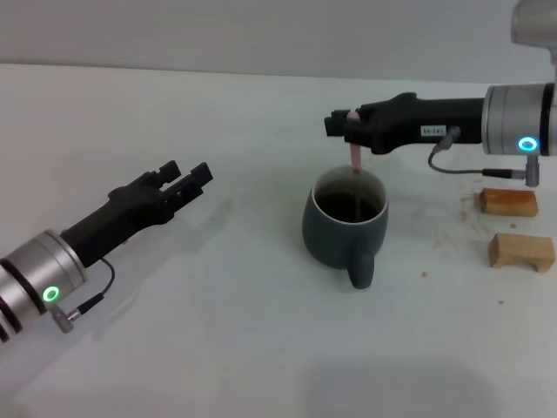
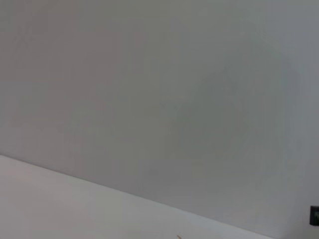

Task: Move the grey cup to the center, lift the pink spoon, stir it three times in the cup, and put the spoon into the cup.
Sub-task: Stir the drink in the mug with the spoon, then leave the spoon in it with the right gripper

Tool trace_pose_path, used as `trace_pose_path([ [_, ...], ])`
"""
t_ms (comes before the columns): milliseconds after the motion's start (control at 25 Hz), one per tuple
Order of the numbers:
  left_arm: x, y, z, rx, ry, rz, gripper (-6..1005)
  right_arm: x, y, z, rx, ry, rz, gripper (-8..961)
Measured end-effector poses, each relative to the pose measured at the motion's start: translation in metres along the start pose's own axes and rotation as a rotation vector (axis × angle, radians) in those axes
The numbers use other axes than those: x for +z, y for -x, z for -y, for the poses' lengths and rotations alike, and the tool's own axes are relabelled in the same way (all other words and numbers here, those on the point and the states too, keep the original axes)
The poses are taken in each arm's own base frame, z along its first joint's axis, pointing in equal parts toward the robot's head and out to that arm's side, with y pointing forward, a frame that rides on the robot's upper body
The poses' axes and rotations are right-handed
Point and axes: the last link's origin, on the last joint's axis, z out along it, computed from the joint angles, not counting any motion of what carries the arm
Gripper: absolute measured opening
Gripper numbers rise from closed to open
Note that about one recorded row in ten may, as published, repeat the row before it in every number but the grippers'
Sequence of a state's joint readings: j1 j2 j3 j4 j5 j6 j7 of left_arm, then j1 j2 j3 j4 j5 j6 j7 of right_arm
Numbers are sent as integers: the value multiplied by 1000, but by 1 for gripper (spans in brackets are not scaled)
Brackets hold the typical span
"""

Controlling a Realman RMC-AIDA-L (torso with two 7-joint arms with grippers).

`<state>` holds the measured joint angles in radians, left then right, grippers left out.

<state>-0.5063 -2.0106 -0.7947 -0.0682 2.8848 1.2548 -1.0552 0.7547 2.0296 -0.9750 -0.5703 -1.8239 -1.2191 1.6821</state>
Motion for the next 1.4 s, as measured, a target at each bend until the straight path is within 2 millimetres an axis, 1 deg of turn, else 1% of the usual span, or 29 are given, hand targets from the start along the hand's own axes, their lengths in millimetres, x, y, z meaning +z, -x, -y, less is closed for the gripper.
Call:
trace_pose_path([
  [160,-5,1,1,-6,-6,-6,722,1,7,3,-6,-25,8,86],
  [240,-7,2,1,-8,-5,-9,722,5,10,3,-13,-30,11,86],
  [520,-14,2,3,-18,-16,-30,722,21,22,-5,-45,-12,13,86],
  [720,-18,1,5,-23,-23,-41,722,29,27,-12,-74,16,-3,86],
  [1000,-18,2,4,-25,-23,-42,722,30,23,-22,-76,72,-24,86],
  [1160,-15,2,3,-23,-20,-40,722,25,16,-24,-60,95,-27,87],
  [1400,-10,0,2,-21,-12,-39,722,13,4,-20,-28,76,-25,87],
])
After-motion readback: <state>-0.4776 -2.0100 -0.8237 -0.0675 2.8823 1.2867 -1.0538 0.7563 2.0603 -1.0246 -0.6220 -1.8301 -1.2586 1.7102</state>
